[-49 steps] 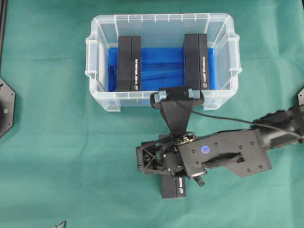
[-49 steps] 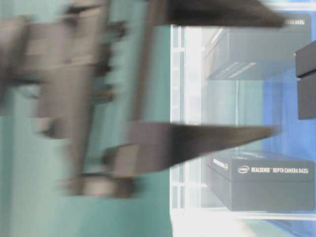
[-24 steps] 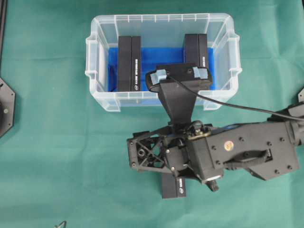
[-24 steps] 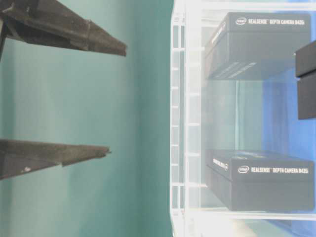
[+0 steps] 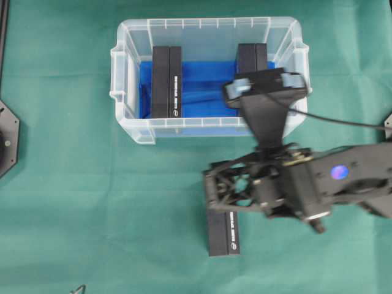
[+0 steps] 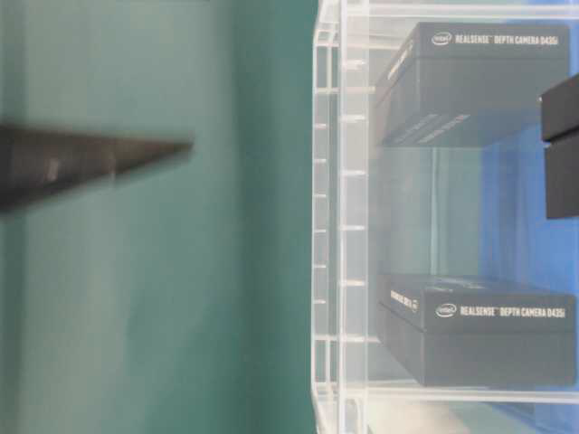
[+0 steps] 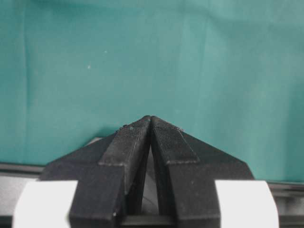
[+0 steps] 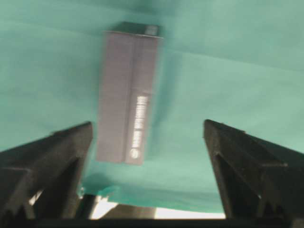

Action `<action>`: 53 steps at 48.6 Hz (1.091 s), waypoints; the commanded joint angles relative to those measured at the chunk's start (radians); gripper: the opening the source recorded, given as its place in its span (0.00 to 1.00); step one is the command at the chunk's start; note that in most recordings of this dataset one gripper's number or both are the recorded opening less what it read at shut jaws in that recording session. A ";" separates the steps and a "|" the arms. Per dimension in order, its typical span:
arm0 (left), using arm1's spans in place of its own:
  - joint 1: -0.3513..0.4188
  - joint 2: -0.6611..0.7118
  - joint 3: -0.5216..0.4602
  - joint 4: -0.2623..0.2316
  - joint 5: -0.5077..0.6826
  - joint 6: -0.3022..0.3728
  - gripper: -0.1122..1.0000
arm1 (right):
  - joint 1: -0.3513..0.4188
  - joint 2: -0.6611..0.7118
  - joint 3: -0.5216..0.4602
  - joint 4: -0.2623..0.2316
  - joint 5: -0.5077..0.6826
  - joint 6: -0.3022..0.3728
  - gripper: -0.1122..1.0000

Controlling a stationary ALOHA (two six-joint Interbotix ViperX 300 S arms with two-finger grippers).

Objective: Take the box out of the case with the right arm.
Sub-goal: 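Open the right gripper and withdraw it to the right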

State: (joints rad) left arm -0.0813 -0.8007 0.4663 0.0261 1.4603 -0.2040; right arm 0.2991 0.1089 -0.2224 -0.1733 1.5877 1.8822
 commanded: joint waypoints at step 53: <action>-0.002 0.003 -0.009 0.002 -0.003 -0.002 0.12 | 0.043 -0.459 0.497 -0.002 -0.094 0.110 0.92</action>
State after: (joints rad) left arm -0.0813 -0.8007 0.4663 0.0245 1.4603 -0.2040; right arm 0.3835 -0.3145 0.2730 -0.1718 1.4972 2.0279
